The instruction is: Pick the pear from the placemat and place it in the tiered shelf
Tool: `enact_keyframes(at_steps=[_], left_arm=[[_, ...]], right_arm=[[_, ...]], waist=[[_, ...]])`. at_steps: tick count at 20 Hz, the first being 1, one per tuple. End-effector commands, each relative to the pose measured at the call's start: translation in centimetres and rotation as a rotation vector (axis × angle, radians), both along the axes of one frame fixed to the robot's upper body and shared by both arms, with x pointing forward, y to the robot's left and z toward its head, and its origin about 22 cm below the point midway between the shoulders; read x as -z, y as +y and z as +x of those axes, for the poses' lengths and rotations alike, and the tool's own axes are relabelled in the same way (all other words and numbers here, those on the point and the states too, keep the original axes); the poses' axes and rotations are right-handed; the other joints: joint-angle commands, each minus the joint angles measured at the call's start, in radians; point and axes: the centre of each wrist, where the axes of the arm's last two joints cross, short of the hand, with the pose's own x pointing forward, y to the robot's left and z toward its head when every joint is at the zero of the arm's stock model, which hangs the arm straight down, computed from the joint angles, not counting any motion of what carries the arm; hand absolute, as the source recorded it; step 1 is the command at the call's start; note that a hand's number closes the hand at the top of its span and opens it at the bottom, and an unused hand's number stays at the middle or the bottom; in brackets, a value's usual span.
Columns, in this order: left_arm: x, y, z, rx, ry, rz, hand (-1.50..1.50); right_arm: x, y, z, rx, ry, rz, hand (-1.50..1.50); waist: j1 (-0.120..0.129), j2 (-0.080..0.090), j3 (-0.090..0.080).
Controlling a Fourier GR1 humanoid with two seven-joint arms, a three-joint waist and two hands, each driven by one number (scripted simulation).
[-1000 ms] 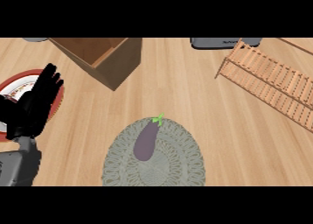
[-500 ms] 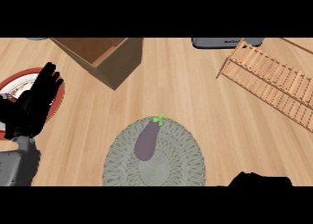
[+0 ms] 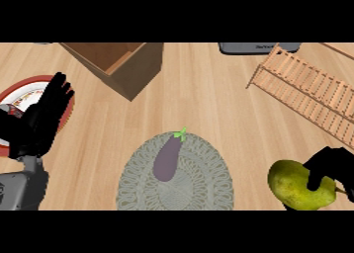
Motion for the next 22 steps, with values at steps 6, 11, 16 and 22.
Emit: enact_keyframes(at_steps=[6,11,16,22], left_arm=[[-0.3,0.5,0.4,0.004,0.012,0.013,0.00],[0.4,-0.2,0.0,0.004,0.005,-0.007,0.00],[-0.5,-0.1,0.7,0.009,0.006,-0.002,0.00],[-1.6,-0.4,0.8,0.033,-0.006,-0.007,0.00]], right_arm=[[-4.5,-3.0,1.2,-0.014,0.058,0.302,1.50],[-7.1,-9.2,3.5,0.004,0.053,0.385,1.50],[-9.2,-18.0,5.7,0.003,0.068,0.405,1.50],[-9.4,-26.2,6.7,0.022,0.084,0.413,1.50]], waist=[[0.005,0.004,0.003],[0.003,-0.001,0.004],[0.017,0.002,0.003],[0.046,0.005,0.003]])
